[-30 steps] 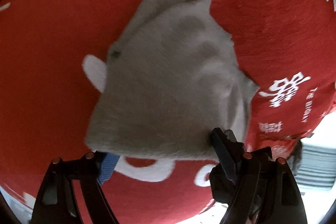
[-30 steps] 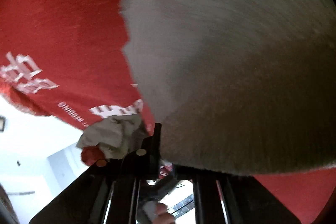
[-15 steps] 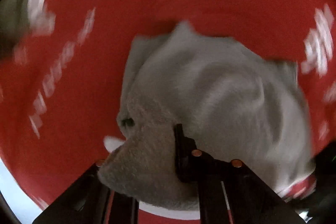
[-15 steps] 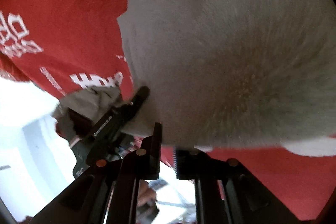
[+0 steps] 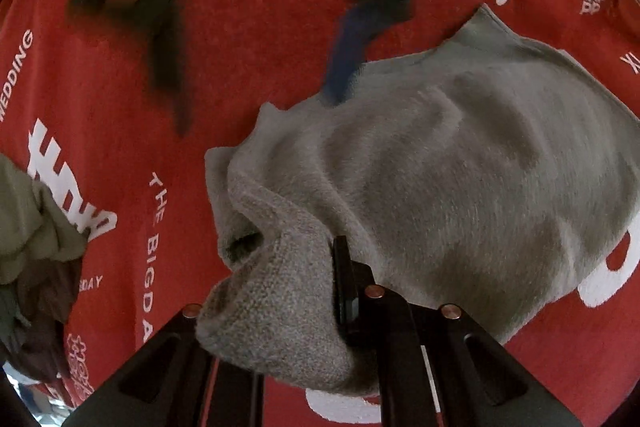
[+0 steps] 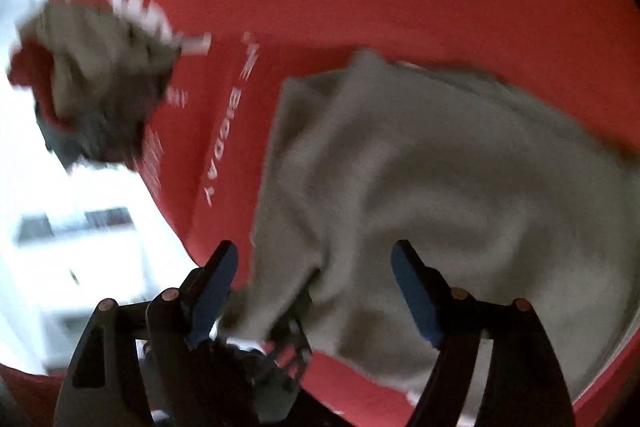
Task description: Fold small clothes
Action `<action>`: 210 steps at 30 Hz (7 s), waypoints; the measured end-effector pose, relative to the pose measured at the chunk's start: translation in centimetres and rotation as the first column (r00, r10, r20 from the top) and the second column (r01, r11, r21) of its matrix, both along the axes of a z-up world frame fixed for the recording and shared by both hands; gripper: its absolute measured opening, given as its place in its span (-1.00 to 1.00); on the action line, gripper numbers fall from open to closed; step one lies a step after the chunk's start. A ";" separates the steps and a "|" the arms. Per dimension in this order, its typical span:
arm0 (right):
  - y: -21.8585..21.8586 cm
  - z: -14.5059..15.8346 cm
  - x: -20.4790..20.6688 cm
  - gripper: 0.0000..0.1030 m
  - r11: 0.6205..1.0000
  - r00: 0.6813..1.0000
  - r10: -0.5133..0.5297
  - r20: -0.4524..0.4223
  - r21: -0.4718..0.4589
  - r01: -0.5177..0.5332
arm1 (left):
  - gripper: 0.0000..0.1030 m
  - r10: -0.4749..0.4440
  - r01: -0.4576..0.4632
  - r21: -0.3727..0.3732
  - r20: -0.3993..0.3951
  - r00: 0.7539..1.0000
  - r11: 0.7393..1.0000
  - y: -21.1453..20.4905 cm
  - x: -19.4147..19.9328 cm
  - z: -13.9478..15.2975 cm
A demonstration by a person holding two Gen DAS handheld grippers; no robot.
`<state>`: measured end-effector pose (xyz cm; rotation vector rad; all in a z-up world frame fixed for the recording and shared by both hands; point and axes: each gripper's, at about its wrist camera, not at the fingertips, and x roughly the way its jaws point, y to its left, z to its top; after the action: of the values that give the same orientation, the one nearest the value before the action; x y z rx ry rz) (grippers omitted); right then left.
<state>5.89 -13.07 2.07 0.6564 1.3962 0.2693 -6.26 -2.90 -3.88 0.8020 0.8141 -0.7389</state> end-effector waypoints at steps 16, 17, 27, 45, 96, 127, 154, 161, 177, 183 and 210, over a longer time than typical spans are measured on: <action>10.2 -6.8 9.6 -0.69 0.861 0.890 0.342 -0.303 -0.279 -0.425 | -0.75 0.028 -0.031 -0.050 -0.057 0.998 0.998 0.6 1.0 0.3; 9.4 -6.5 9.3 -0.70 0.880 0.904 0.327 -0.277 -0.261 -0.398 | -0.75 0.021 -0.025 -0.064 -0.064 0.998 0.998 0.8 1.1 0.8; -1.7 1.4 -0.7 -0.71 0.998 0.986 0.014 0.164 0.061 -0.024 | -0.75 -0.117 0.095 -0.201 -0.100 0.988 0.975 -2.9 -2.6 9.1; -22.5 -3.5 -27.3 -0.71 0.834 0.810 -0.549 0.206 0.195 0.516 | -0.75 -0.471 0.466 -0.068 -0.132 0.872 0.882 -17.8 -20.0 2.6; -24.6 -8.7 -31.4 0.01 0.670 0.664 -0.742 0.093 0.153 0.727 | 0.78 0.210 -0.203 0.063 -0.419 0.883 0.977 -12.6 -2.3 -2.0; -19.0 -7.6 -34.9 -0.49 0.683 0.685 -0.728 0.014 -0.060 0.728 | 0.78 0.207 -0.178 0.106 -0.463 0.862 0.978 -11.4 -2.5 -1.1; -7.0 -4.3 -36.2 0.54 0.686 0.697 -0.717 0.025 -0.148 0.712 | 1.00 0.203 -0.155 0.138 -0.500 0.842 0.978 -4.7 -3.3 -0.4; -7.9 -4.9 -35.5 0.54 0.721 0.729 -0.685 -0.002 -0.143 0.678 | 1.00 0.223 -0.183 0.129 -0.591 0.775 0.975 -5.3 -2.2 -1.8; -19.9 -4.2 -33.3 0.54 0.780 0.783 -0.621 0.024 -0.074 0.621 | 1.00 0.288 -0.260 0.138 -0.621 0.729 0.956 -11.6 -0.5 -2.8; -22.3 -6.0 -31.9 0.54 0.764 0.763 -0.646 0.009 0.010 0.646 | 1.00 0.321 -0.271 0.176 -0.600 0.733 0.946 -12.9 -0.9 -3.5; -26.5 -10.5 -30.4 0.54 0.750 0.765 -0.644 -0.020 0.179 0.637 | 1.00 0.189 -0.216 0.069 -0.774 0.605 0.974 -15.8 -0.4 -5.8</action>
<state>-24.49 -39.55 -8.45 1.2323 1.0306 -0.1512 -6.65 -18.71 -9.65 0.3056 1.6553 -0.8968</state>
